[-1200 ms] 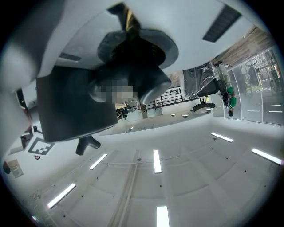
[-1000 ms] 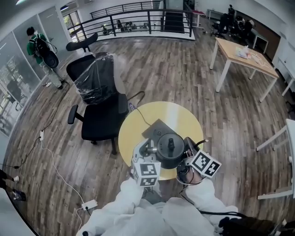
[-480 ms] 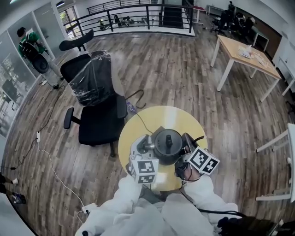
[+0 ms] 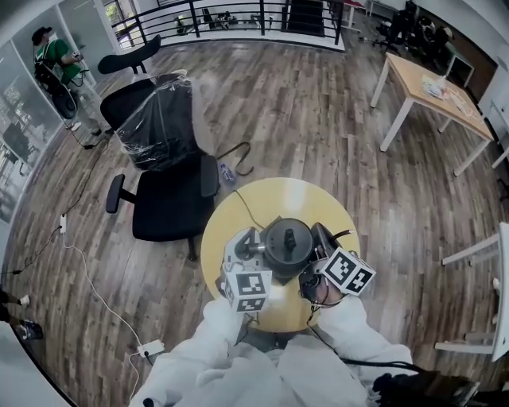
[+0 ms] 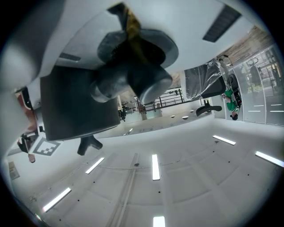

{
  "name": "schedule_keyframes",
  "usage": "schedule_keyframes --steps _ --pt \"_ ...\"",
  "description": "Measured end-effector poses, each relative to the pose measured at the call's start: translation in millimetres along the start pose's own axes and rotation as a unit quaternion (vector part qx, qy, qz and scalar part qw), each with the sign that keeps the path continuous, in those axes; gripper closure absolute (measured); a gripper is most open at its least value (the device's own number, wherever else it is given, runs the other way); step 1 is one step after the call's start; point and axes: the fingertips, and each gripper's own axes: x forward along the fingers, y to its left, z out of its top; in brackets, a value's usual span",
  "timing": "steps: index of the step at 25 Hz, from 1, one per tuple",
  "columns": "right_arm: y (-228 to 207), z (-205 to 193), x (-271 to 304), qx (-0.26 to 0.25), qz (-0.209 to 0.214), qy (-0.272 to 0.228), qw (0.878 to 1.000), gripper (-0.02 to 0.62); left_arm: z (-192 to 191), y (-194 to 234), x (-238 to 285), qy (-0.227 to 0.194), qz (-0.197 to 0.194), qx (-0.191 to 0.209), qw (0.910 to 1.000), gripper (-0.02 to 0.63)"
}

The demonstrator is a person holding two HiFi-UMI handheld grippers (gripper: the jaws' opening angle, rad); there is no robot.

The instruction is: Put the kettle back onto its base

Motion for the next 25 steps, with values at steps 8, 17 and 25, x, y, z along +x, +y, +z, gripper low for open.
schedule_keyframes --steps 8,17,25 --pt "-28.9 -18.0 35.8 0.011 -0.003 0.02 1.0 0.584 -31.3 2.3 35.9 0.008 -0.007 0.003 0.9999 0.606" --pt "-64.7 -42.5 73.5 0.03 -0.01 0.053 0.998 0.584 -71.4 1.4 69.6 0.032 -0.015 0.006 0.9993 0.606" --pt "-92.6 -56.7 96.3 0.034 -0.023 0.062 0.997 0.584 -97.9 -1.2 94.1 0.046 -0.02 0.006 0.9987 0.606"
